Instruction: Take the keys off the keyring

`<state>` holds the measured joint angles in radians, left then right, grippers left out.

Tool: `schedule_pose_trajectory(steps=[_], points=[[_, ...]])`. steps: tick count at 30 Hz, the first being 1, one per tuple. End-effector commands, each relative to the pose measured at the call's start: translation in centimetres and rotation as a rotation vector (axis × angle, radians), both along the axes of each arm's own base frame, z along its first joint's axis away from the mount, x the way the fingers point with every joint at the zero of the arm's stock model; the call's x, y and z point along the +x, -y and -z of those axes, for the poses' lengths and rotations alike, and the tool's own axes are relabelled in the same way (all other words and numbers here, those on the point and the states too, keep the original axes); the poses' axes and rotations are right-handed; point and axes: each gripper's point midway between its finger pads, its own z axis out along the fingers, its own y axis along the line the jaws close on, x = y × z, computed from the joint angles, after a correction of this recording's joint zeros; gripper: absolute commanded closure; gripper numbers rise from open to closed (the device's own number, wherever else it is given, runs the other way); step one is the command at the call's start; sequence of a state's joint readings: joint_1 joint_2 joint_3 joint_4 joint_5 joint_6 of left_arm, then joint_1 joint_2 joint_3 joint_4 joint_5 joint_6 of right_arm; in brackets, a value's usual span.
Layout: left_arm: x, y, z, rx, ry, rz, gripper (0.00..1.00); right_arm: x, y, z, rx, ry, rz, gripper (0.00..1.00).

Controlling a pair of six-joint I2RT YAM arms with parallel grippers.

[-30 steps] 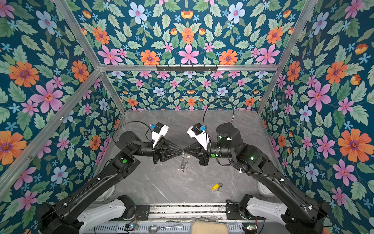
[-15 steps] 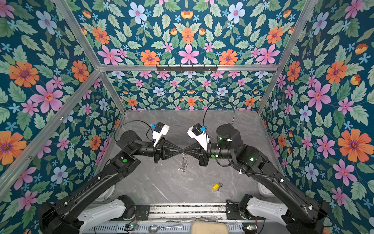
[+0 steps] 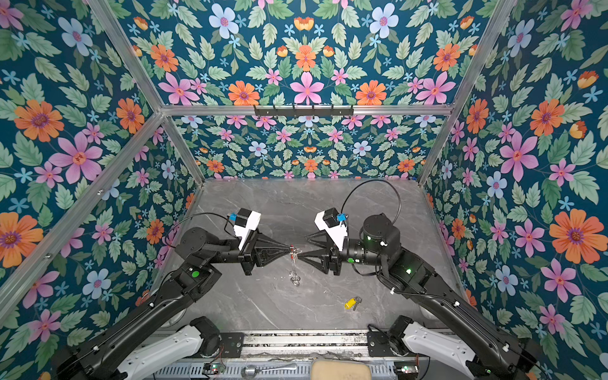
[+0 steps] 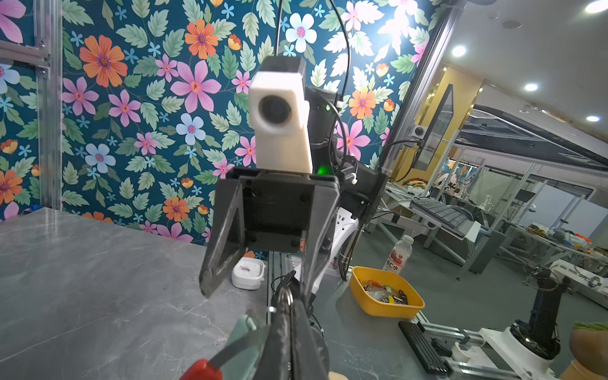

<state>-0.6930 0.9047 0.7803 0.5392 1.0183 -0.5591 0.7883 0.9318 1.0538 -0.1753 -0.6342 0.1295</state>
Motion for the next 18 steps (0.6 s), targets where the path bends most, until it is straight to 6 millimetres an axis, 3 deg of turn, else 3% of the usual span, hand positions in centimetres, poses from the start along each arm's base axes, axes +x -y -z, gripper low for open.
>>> schedule_pose_trajectory(steps=[1, 5, 11, 14, 18], points=[[-0.4, -0.5, -1.6, -0.065, 0.056, -0.007, 1.00, -1.1, -0.5, -1.0, 0.057, 0.012, -0.080, 0.43], [-0.5, -0.6, -2.0, -0.079, 0.062, -0.006, 1.00, -1.4, -0.9, -0.3, 0.058, -0.006, -0.121, 0.47], [-0.2, -0.7, -2.2, -0.095, 0.062, -0.031, 1.00, -1.5, -1.3, -0.4, 0.063, -0.019, -0.150, 0.67], [-0.2, -0.8, -2.1, -0.104, 0.062, -0.031, 1.00, -1.3, -1.5, -0.5, 0.069, -0.020, -0.144, 0.71], [-0.2, -0.8, -2.2, -0.111, 0.061, -0.033, 1.00, -0.9, -1.6, -0.6, 0.069, -0.022, -0.127, 0.90]])
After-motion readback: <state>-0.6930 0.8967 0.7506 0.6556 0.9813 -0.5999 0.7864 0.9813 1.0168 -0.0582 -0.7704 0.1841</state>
